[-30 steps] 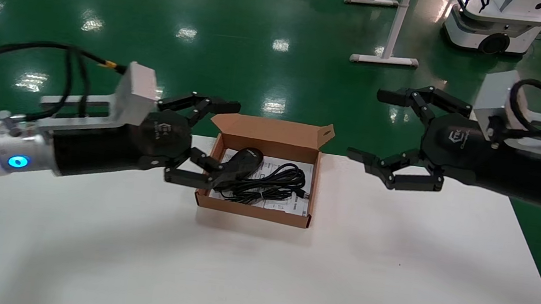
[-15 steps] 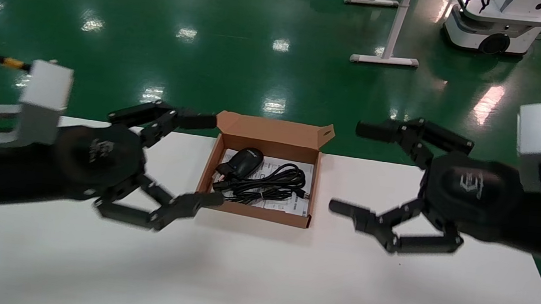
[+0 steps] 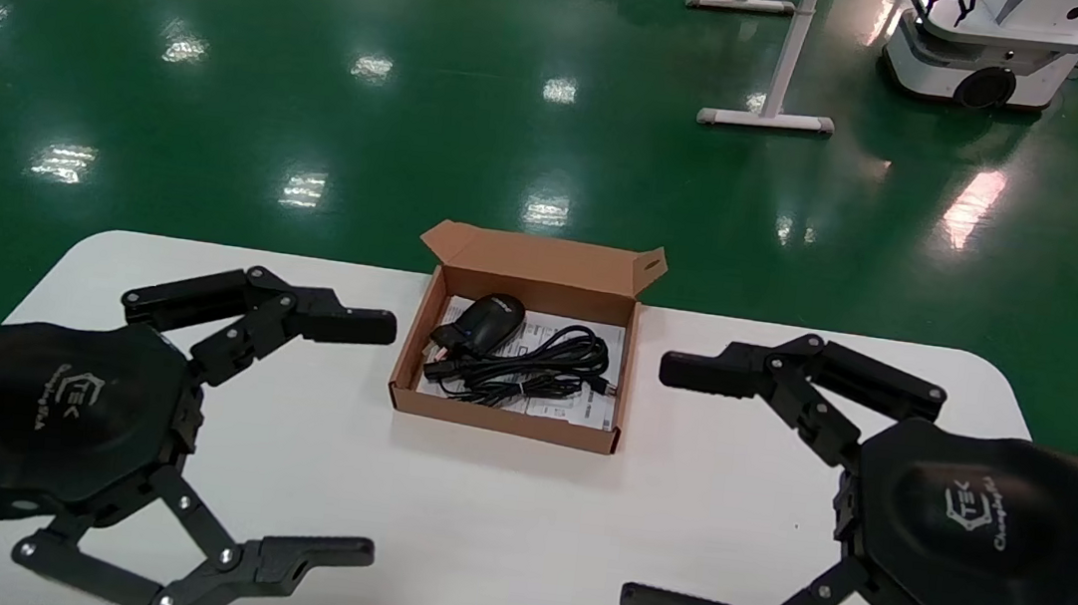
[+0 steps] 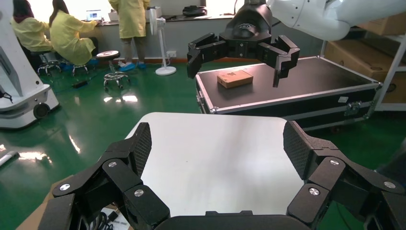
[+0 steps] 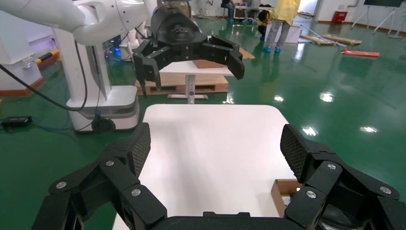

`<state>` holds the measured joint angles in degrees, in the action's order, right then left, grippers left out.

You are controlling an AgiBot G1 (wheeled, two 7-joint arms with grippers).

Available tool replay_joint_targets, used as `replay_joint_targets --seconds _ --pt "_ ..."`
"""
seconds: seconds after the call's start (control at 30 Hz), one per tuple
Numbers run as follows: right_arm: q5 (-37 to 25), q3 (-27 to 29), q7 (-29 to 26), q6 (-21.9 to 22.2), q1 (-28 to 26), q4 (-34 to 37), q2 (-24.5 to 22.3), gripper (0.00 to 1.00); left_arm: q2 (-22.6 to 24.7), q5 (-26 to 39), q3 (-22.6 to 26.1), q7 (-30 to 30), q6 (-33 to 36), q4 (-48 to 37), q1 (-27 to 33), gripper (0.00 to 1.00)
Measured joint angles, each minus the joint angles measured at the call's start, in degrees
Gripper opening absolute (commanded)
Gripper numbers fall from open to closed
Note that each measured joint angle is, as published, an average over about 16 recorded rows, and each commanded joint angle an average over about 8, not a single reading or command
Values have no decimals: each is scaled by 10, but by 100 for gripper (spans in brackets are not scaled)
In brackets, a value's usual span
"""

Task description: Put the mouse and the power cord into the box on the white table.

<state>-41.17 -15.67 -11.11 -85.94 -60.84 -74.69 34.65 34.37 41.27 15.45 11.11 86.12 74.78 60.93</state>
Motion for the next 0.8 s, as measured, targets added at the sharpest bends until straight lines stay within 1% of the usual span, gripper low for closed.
replay_joint_targets --seconds 0.8 --pt "-6 -3 4 2 -7 11 3 100 6 5 5 -4 -4 -11 5 100"
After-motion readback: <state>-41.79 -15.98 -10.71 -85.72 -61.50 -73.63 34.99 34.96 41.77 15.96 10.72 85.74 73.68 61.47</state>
